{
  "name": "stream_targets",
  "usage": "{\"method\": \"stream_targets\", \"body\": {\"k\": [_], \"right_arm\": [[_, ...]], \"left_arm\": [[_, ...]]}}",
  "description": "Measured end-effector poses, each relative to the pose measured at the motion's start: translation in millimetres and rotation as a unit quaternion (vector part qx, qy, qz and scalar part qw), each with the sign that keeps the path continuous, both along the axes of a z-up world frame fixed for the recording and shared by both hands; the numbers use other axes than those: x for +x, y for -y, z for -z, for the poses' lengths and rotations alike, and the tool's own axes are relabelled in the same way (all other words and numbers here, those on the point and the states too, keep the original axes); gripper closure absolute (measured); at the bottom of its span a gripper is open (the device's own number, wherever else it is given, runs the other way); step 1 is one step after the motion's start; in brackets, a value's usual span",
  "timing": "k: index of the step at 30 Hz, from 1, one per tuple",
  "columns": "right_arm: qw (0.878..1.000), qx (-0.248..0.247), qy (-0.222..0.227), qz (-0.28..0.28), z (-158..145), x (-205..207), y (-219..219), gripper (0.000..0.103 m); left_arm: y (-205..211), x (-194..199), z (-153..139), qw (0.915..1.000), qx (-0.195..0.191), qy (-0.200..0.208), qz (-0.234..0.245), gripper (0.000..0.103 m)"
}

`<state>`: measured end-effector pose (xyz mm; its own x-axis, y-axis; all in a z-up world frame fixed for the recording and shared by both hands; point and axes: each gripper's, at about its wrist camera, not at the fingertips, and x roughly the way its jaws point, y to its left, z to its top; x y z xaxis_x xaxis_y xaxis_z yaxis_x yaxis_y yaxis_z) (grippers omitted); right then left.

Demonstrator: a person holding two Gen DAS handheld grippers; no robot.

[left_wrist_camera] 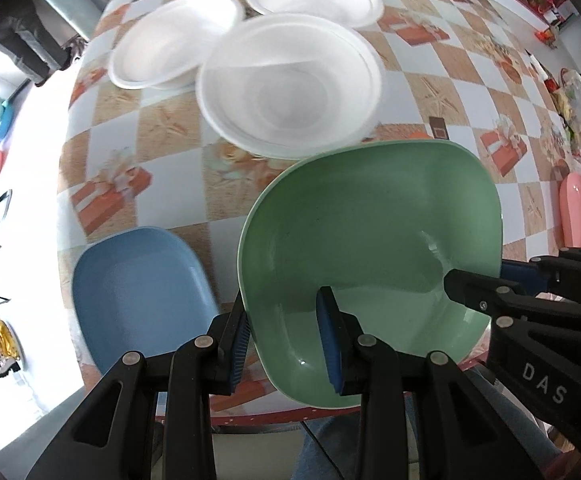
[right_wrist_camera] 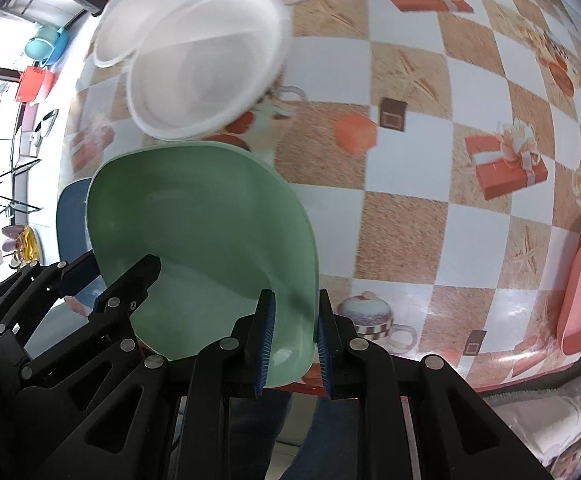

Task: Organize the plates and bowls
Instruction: 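Lift the green plate with both grippers and carry it over the blue plate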

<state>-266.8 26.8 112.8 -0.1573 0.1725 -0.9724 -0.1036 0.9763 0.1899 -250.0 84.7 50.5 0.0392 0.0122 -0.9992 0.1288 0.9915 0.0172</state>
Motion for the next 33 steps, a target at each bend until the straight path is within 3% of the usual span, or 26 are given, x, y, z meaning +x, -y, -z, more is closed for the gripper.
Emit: {"method": "stream_targets", "body": {"k": [7,16,33], "right_arm": [[1.000,0.002,0.016,-0.027,-10,7,-26,0.080],[0.997,0.012,0.027,-0.071,13,8,-48,0.080],[0.991,0.032,0.012,-0.130,25,5,-107,0.080]], "left_arm": [[-18,-42,-27,0.9994,0.004,0.023,-0.026,0.068],[-61,-68,-46,0.9963,0.012,0.038,-0.076,0.068],[-141,-77,-51,0.9889,0.043,0.052,-0.132,0.068]]}}
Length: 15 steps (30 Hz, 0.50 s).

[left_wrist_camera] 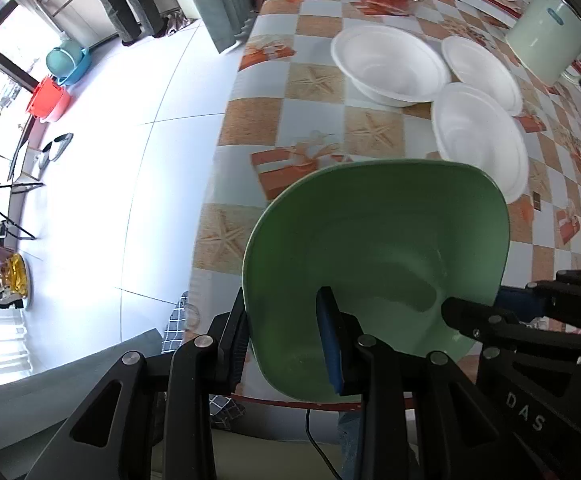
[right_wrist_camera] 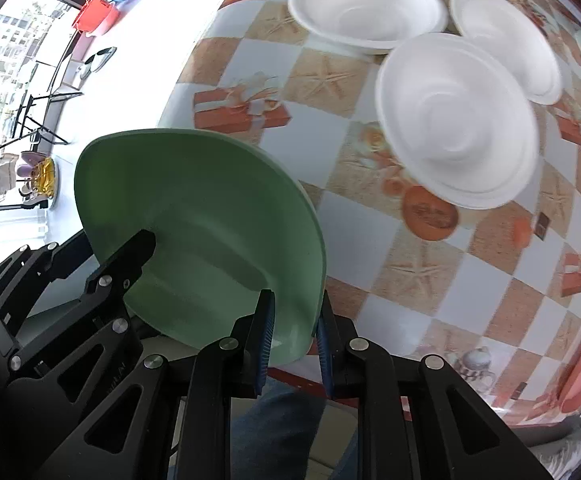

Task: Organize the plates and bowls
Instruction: 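Lift the green plate with both grippers and carry it over the blue plate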

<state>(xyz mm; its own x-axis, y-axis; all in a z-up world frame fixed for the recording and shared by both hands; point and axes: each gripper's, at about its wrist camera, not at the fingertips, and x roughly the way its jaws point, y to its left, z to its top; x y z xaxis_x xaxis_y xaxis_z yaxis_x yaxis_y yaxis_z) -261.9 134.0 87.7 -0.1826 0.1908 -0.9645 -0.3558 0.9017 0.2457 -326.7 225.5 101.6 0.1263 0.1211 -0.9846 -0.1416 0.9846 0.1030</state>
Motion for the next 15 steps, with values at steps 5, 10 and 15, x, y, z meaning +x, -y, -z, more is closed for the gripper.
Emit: {"method": "stream_targets", "body": {"k": [5,10,15], "right_arm": [[1.000,-0.003,-0.027,0.009,18,1,-8,0.080],[0.999,-0.014,-0.045,0.011,33,1,-8,0.080],[0.998,-0.015,-0.051,0.012,44,6,-13,0.080]], "left_arm": [[-8,2,12,0.9999,0.006,-0.012,0.004,0.068],[-10,1,28,0.9996,0.008,-0.024,0.010,0.068],[-13,0,38,0.9994,0.003,-0.033,0.003,0.068]]}}
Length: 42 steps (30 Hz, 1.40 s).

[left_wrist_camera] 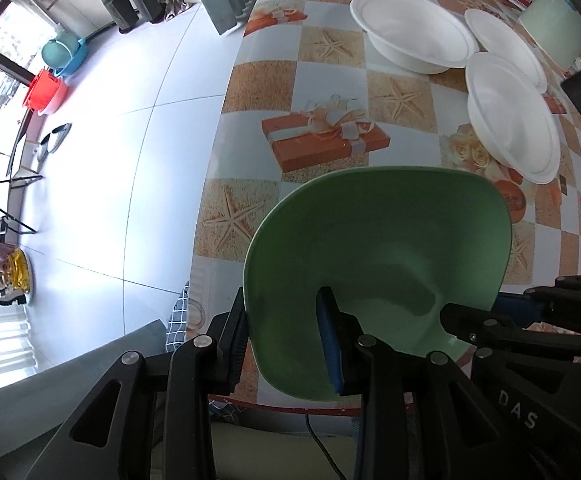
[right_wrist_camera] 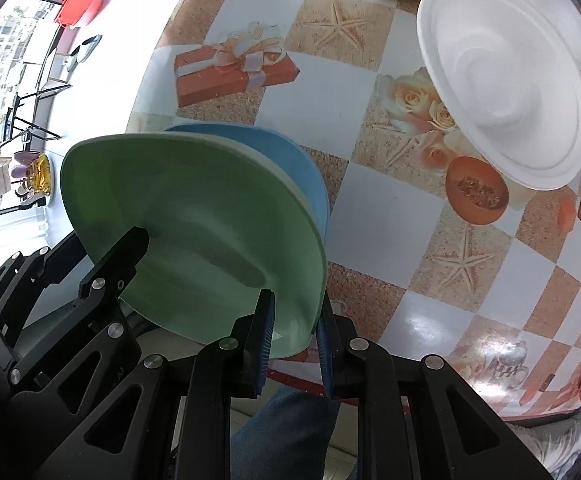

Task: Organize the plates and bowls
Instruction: 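Lift the green plate with both grippers and carry it over the blue plate, then lower the green plate onto the blue plate and open both grippers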

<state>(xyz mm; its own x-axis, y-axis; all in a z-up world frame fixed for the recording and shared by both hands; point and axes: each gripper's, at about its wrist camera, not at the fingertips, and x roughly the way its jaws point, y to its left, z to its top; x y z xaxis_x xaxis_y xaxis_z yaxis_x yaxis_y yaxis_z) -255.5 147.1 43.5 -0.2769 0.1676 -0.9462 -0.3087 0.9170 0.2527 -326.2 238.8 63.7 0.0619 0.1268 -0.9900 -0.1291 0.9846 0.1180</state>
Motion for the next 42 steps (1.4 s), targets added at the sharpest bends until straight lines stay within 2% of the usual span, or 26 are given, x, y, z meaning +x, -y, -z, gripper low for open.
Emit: {"method": "stream_targets", "body": {"k": [5,9,11,13,15,16,18,22,30,37,42], "right_arm": [[1.000,0.008,0.005,-0.007,1,2,-3,0.080],[1.000,0.005,0.009,-0.016,1,-1,-1,0.079],[1.000,0.002,0.015,-0.013,-2,0,5,0.076],[1.000,-0.004,0.028,-0.011,-6,2,15,0.044],[0.999,0.000,0.045,-0.005,-13,4,25,0.030],[0.999,0.003,0.049,0.000,-16,6,32,0.022],[0.999,0.004,0.050,0.011,-18,8,42,0.014],[0.998,-0.003,0.058,0.036,-23,8,66,0.013],[0.993,-0.021,0.047,0.107,-24,1,116,0.013],[0.983,-0.033,0.044,0.177,-29,-10,173,0.013],[0.975,-0.040,0.045,0.215,-32,-22,218,0.013]], "left_arm": [[-6,3,5,0.9999,-0.003,0.003,-0.011,0.062],[-4,3,3,0.9997,0.018,0.014,-0.008,0.034],[-3,2,1,0.9993,0.034,0.016,-0.002,0.030],[-3,0,-1,0.9987,0.048,0.015,-0.002,0.028],[-4,-2,-3,0.9985,0.052,0.012,-0.008,0.024],[-5,-3,-5,0.9990,0.039,0.015,-0.013,0.023],[-5,-4,-8,0.9994,0.027,0.018,-0.016,0.022],[9,-5,-15,0.9997,0.014,0.020,-0.004,0.013],[67,-1,-20,0.9971,-0.016,0.011,0.074,0.012],[131,6,-26,0.9862,-0.020,0.008,0.164,0.012],[171,13,-24,0.9791,-0.022,0.001,0.202,0.011]]}}
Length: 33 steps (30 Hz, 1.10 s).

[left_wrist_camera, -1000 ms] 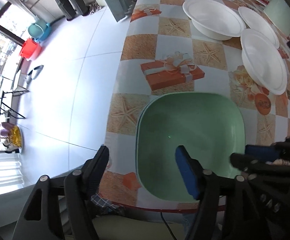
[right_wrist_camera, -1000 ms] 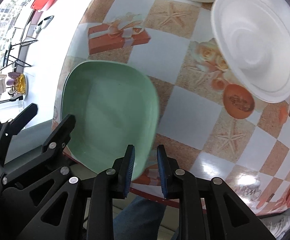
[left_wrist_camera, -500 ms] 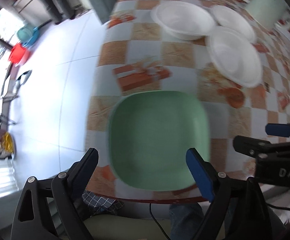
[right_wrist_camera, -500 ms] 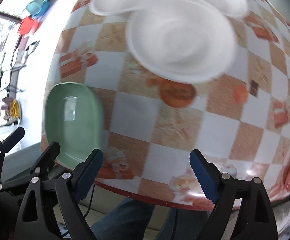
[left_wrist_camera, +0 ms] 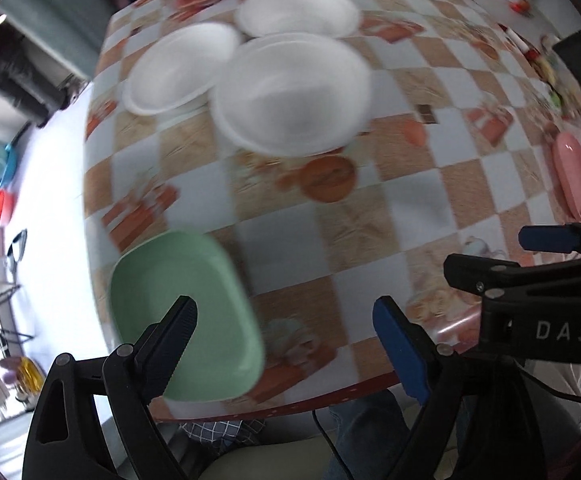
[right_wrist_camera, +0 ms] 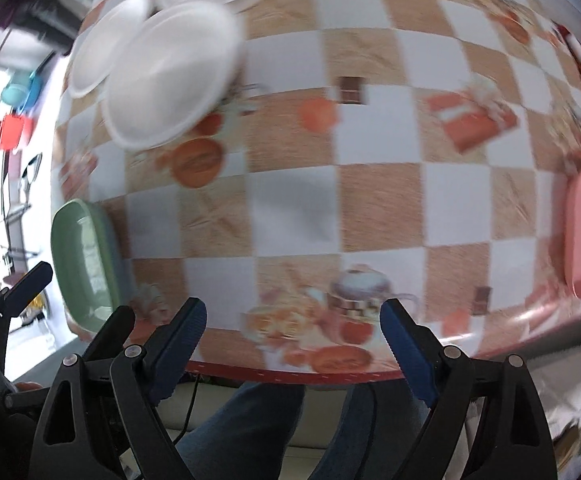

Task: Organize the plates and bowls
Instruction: 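Lower the green plate onto the blue plate and open both grippers, then move both grippers to the rim of the pink square plate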

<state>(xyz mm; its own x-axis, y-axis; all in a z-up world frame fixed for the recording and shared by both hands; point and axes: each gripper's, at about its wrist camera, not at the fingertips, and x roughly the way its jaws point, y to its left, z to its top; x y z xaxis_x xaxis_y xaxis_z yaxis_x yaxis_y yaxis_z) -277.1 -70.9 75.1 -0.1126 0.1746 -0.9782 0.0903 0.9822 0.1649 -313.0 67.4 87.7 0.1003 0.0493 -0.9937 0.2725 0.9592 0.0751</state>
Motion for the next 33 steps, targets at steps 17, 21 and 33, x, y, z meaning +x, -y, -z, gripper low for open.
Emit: {"method": "stream_targets", "body": {"k": [17,21,33], "right_arm": [[0.994,-0.024,0.011,0.109,4,-20,219,0.013],[0.991,-0.036,0.008,0.127,8,-26,261,0.013],[0.990,-0.074,0.010,0.120,24,-29,360,0.013]], "left_arm": [[170,8,26,0.9942,0.040,-0.060,0.079,0.011],[216,12,27,0.9934,0.039,-0.062,0.088,0.011],[321,21,34,0.9939,-0.004,-0.068,0.086,0.011]]}}
